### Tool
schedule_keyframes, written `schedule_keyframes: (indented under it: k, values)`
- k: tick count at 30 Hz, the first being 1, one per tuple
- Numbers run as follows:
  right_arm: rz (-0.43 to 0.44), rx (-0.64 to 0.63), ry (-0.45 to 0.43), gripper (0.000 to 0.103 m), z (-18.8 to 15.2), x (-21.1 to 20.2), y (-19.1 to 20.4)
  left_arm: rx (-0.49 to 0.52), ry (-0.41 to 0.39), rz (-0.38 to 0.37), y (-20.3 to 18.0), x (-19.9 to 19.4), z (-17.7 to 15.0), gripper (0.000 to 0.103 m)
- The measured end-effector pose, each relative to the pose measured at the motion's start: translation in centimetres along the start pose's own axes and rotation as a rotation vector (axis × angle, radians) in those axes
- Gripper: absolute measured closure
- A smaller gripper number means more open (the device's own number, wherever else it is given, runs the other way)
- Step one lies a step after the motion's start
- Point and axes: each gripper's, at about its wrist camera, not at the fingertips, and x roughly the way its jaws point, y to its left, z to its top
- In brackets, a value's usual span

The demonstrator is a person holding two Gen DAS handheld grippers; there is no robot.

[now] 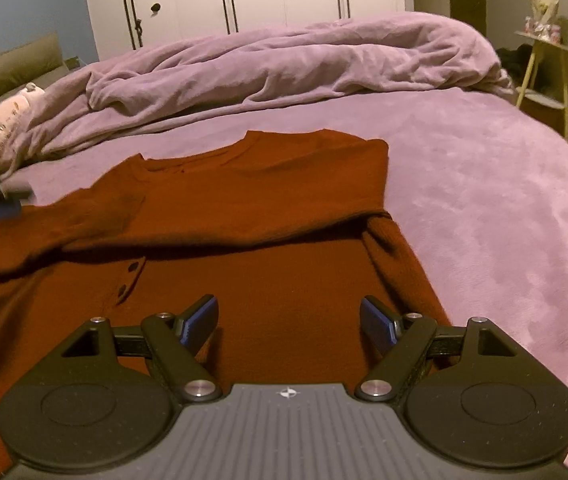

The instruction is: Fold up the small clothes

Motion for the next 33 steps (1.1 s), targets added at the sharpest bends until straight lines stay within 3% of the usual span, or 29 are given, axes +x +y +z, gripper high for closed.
schedule_keyframes:
  k: [1,3,7,11,14,15,16,28,29,31,33]
  values:
    - [0.026,0.008,0.007,0.025,0.5,0.3,-0.1,0.003,0.001,0.035,0.2,-0.2,-0.6,0.048]
    - [0.101,0.023,0.040,0.025,1.7,1.5,0.4,-0.011,0.013,0.096,1.1,-0.4,-1.6,0.045]
    - [0.259,0.031,0.076,0.025,4.3,4.6,3.7,-0.073,0.047,0.181,4.4,-0.8,-2.5,0.045]
    - [0.333,-0.024,0.078,0.025,6.5,7.8,8.1,-0.107,0.053,0.209,7.0,-1.7,-2.3,0.045]
    - [0.333,-0.020,0.142,0.038,7.1,10.8,10.0,-0.107,0.072,0.224,7.9,-1.2,-2.3,0.044]
    - [0.320,-0.016,0.172,0.051,7.1,11.8,10.3,-0.113,0.076,0.221,8.3,-1.2,-2.3,0.044]
    - [0.306,-0.010,0.182,0.054,7.2,12.3,10.4,-0.121,0.072,0.211,8.7,-1.3,-2.5,0.044]
    - [0.372,0.045,0.222,0.056,7.2,13.5,11.5,-0.136,0.063,0.191,9.0,-1.4,-2.7,0.039]
    - [0.379,0.053,0.221,0.059,7.4,13.6,11.5,-0.135,0.063,0.191,9.0,-1.4,-2.7,0.039]
    - [0.377,0.052,0.217,0.082,7.6,13.8,11.6,-0.132,0.063,0.192,8.8,-1.4,-2.7,0.037]
    - [0.384,0.034,0.212,0.086,7.5,14.0,11.9,-0.130,0.065,0.192,8.7,-1.3,-2.7,0.035]
